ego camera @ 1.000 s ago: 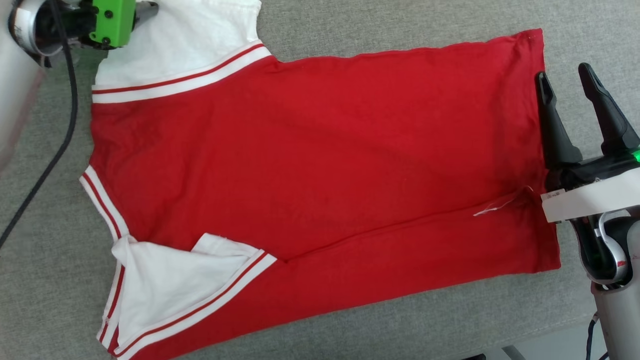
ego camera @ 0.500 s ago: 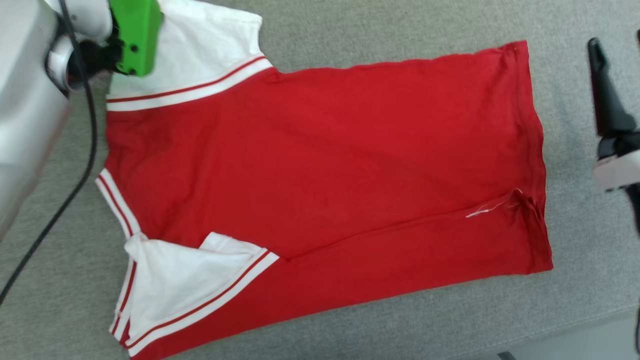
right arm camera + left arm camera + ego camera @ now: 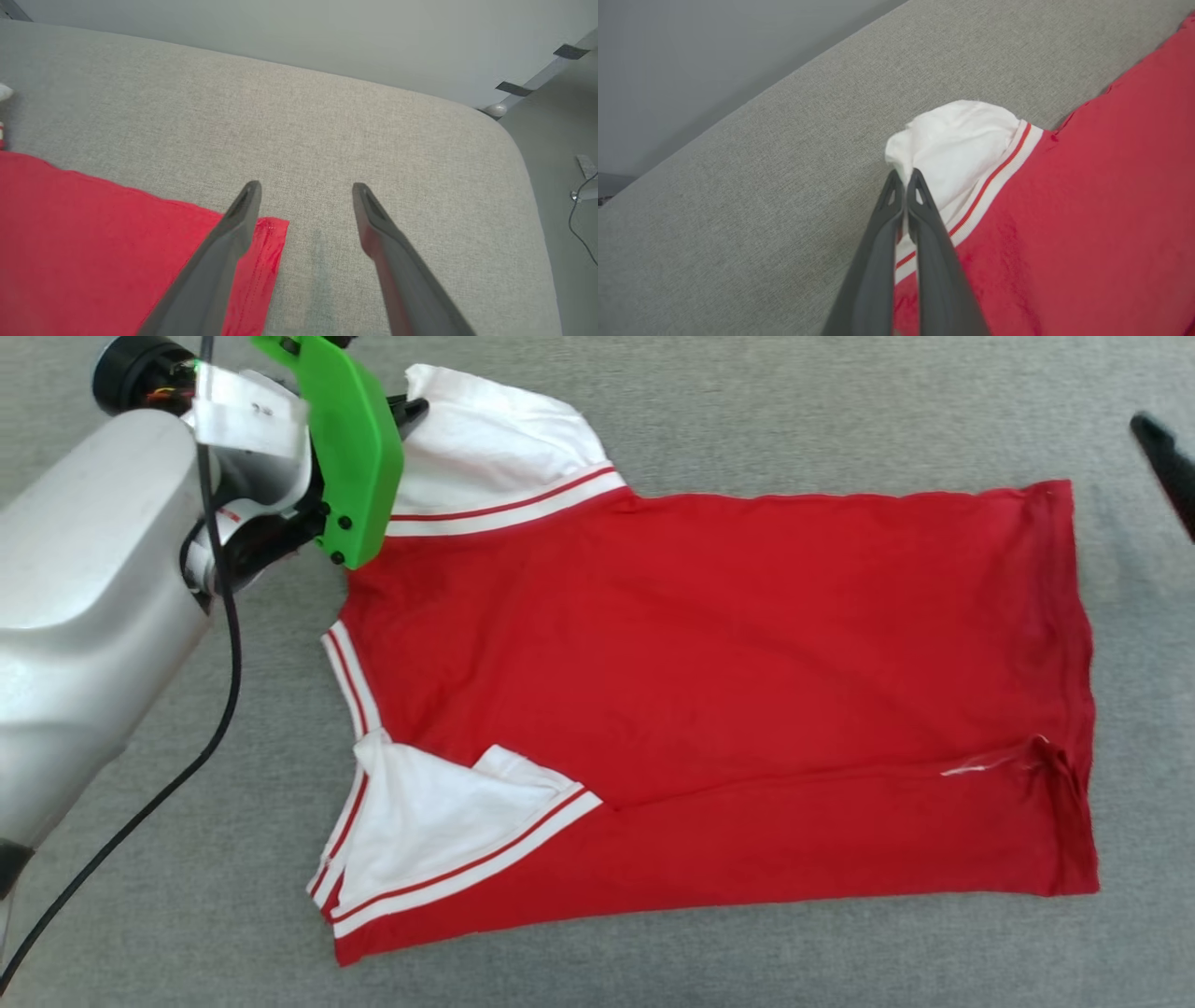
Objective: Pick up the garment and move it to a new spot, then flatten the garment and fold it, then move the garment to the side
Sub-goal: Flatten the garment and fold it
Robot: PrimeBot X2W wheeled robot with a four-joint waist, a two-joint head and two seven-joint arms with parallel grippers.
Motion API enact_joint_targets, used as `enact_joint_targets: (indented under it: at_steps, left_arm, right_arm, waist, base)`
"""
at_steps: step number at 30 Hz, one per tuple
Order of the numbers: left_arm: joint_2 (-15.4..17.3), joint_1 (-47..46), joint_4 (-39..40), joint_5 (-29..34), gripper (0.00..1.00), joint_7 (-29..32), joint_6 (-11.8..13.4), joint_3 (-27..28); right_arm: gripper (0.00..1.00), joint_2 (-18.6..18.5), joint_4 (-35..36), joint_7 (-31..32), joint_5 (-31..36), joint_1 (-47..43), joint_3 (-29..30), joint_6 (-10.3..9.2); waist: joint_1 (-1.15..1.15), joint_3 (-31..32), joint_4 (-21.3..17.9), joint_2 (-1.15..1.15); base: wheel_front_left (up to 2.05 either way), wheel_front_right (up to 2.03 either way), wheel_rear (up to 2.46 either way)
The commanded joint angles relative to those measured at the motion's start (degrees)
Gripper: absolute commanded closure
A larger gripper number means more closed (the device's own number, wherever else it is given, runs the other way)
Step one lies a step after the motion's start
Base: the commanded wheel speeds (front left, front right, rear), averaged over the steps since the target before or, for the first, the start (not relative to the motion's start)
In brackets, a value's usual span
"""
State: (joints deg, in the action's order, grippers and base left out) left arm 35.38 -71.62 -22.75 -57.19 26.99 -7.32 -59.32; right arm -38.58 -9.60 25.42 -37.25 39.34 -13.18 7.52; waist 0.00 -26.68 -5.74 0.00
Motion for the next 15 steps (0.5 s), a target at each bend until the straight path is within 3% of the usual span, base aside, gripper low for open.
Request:
enact_joint_targets:
  at_steps: [1, 7, 15]
  left_arm:
    - [-0.2, 0.9, 0.74, 1.23, 1.0, -0.6, -0.16, -0.33]
    - [-0.74, 0.15, 3.21, 2.87, 1.0, -1.54, -0.09, -1.09]
    - [-1.21, -1.64, 4.98, 4.03, 1.0, -2.4, 0.24, -0.86]
  right_arm:
    - [0.0, -0.74, -1.16, 2.77, -1.63, 1.24, -1.61, -0.03]
    - [0.0, -1.46, -6.43, 10.85, -6.19, 4.4, -6.37, -0.03]
    - [0.0, -0.07, -13.65, 11.86, -5.47, 7.05, -12.45, -0.03]
  waist:
    - [0.0, -0.31, 1.6, 0.0]
    - [0.0, -2.57, 3.12, 0.0]
    - [0.0, -5.33, 4.56, 0.0]
  base:
    - [0.0, 0.0, 0.0]
    - [0.0, 0.0, 0.0]
    - [0.0, 0.0, 0.0]
